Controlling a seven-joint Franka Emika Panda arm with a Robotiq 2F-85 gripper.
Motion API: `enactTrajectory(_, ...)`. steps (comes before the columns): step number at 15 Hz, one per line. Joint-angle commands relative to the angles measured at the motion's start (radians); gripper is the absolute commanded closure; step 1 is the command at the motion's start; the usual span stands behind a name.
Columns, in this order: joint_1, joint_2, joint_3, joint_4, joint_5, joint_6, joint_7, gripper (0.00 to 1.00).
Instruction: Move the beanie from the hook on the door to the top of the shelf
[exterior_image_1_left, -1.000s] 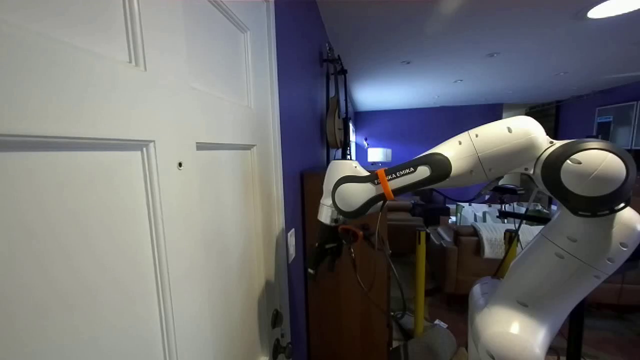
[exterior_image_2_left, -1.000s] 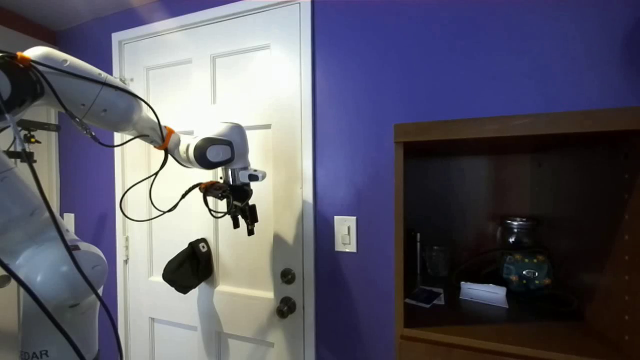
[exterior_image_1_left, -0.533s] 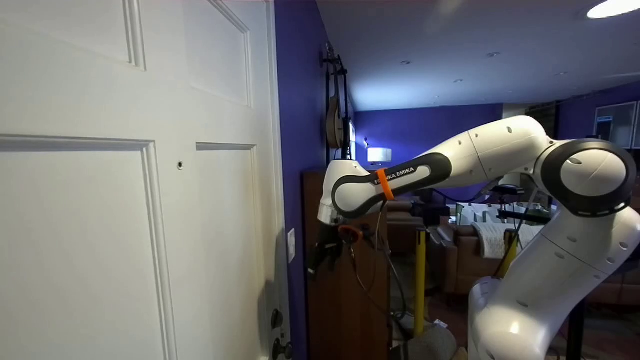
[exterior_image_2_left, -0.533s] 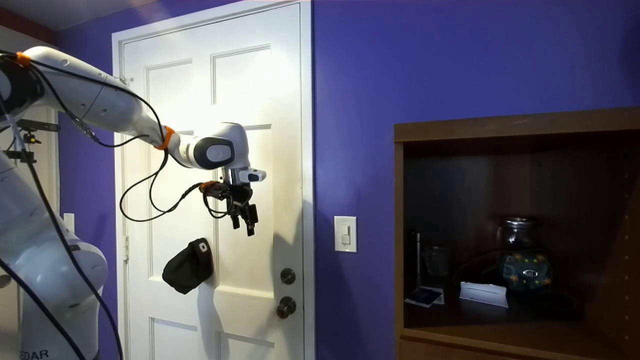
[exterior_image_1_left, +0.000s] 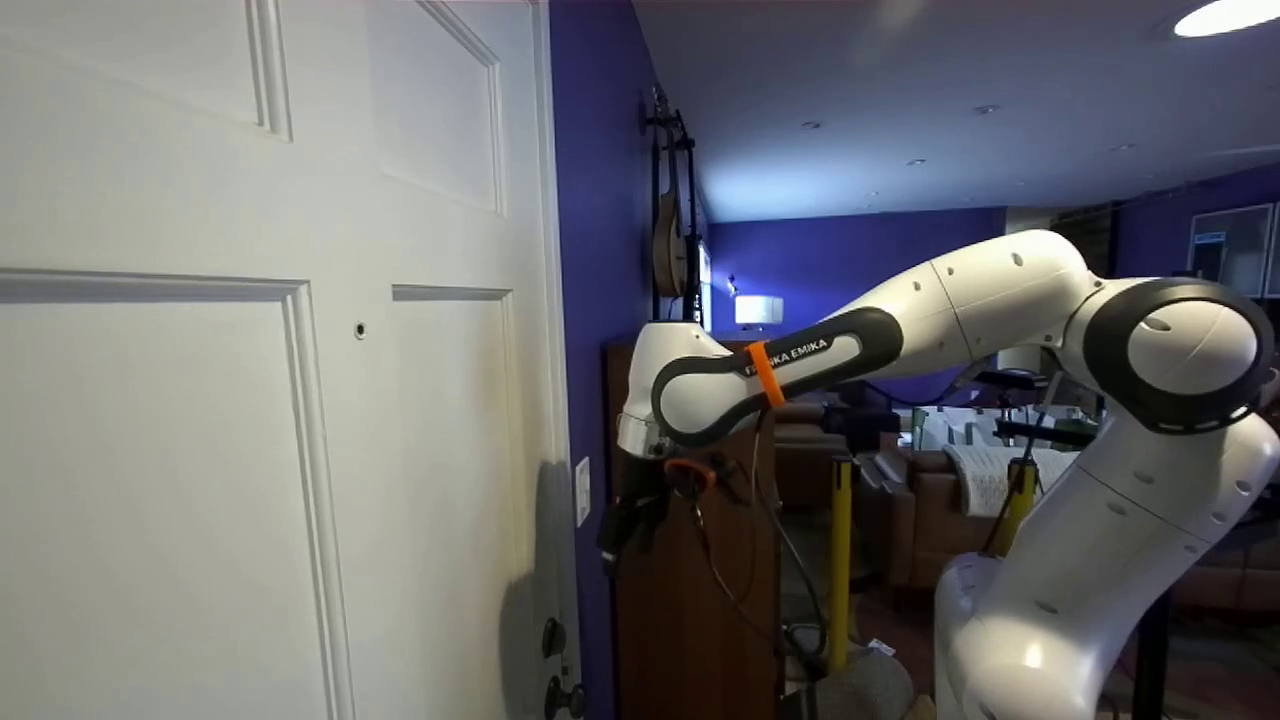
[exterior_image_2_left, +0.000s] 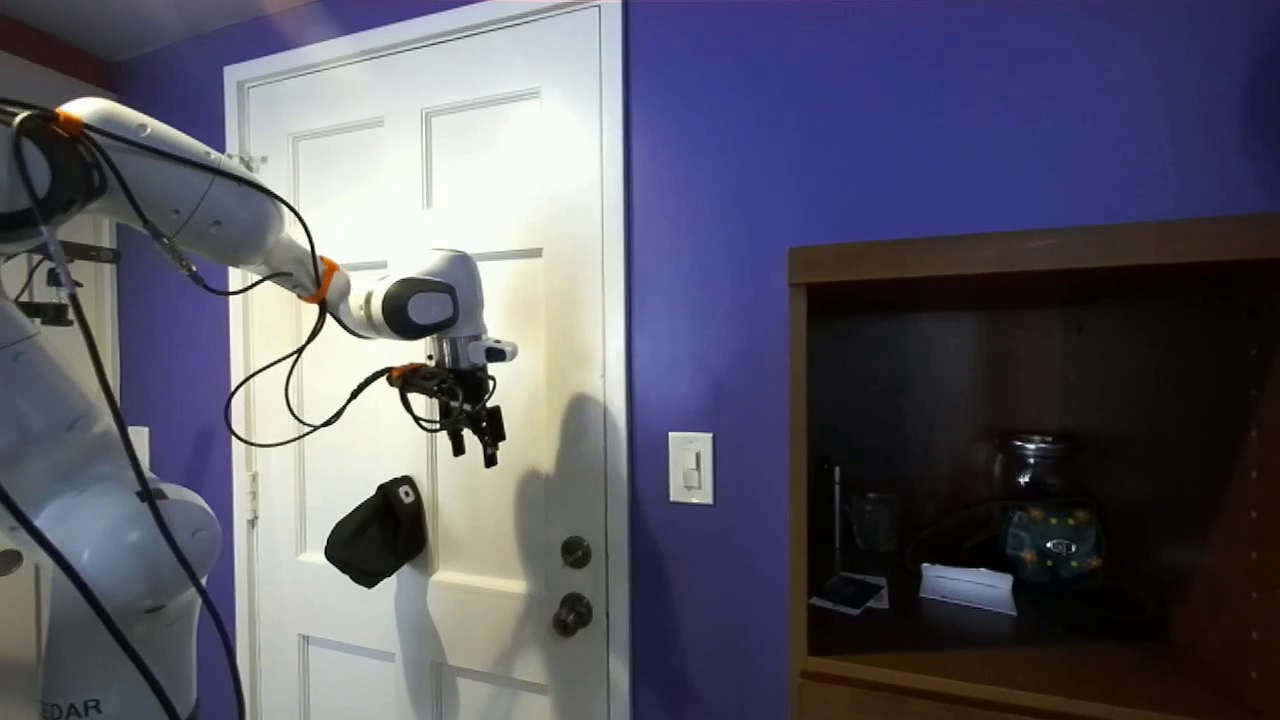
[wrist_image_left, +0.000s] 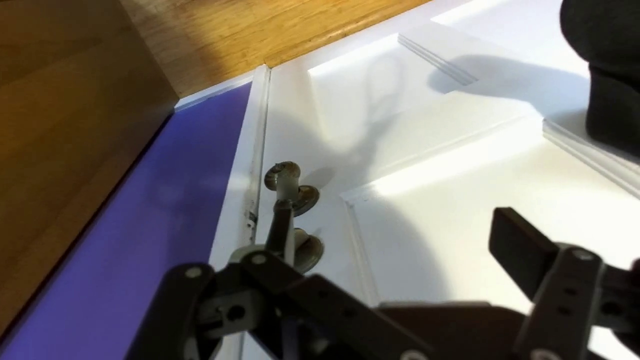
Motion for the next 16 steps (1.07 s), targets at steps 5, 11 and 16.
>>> enactTrajectory(5, 0.09, 0.024, 0.092, 0.014, 0.017, 0.012, -0.009, 0.0)
enactTrajectory(11, 0.088, 0.029, 0.097, 0.014, 0.016, 0.013, -0.004, 0.0)
enactTrajectory(16, 0.135, 0.05, 0.103, 0.02, 0.081, 0.007, -0.019, 0.0)
